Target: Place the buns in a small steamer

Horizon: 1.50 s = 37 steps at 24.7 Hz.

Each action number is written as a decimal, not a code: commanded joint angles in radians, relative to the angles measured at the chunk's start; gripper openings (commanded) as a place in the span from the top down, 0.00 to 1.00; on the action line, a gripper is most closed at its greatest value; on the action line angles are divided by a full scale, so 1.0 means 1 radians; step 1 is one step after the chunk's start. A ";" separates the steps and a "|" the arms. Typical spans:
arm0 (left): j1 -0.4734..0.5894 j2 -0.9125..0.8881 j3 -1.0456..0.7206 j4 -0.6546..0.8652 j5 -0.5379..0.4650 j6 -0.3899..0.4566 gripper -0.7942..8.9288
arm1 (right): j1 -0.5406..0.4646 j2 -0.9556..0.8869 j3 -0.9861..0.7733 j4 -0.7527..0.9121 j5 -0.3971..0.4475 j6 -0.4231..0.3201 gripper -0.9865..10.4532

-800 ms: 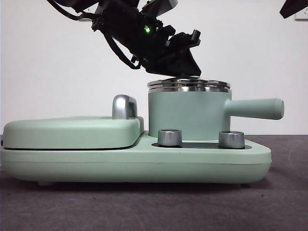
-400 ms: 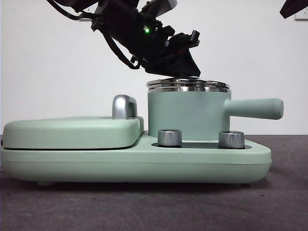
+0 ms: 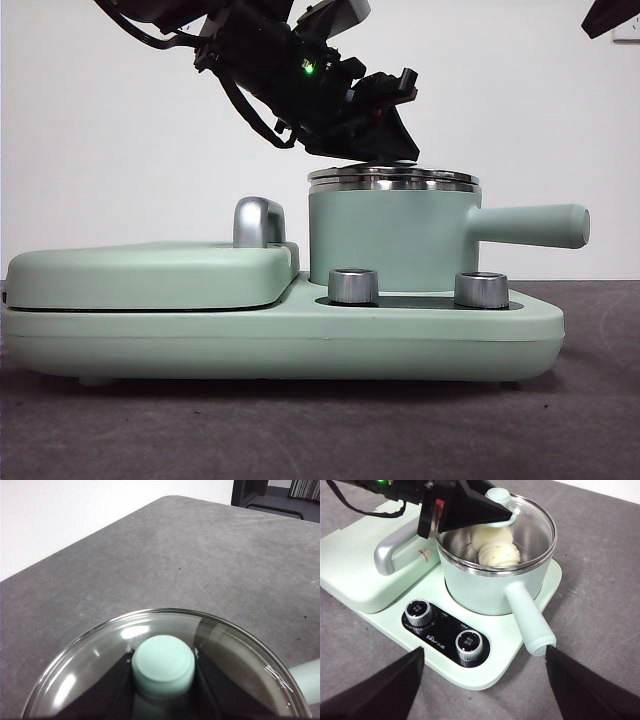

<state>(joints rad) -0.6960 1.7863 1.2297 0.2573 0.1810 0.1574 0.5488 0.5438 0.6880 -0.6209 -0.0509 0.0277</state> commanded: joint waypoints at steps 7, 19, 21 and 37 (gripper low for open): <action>-0.005 0.023 0.022 0.020 -0.001 -0.050 0.91 | 0.005 0.004 0.004 0.005 0.003 0.010 0.59; -0.005 0.037 0.019 0.039 -0.001 -0.051 0.91 | 0.005 0.004 0.004 0.000 0.003 0.010 0.59; -0.006 0.050 0.019 0.055 0.000 -0.045 0.91 | 0.005 0.004 0.004 -0.010 0.003 0.010 0.59; -0.026 0.039 0.019 -0.086 -0.010 -0.005 0.91 | 0.005 0.004 0.004 -0.037 0.004 0.005 0.59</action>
<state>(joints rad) -0.7063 1.7966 1.2457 0.2211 0.1696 0.1459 0.5488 0.5438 0.6880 -0.6678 -0.0502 0.0277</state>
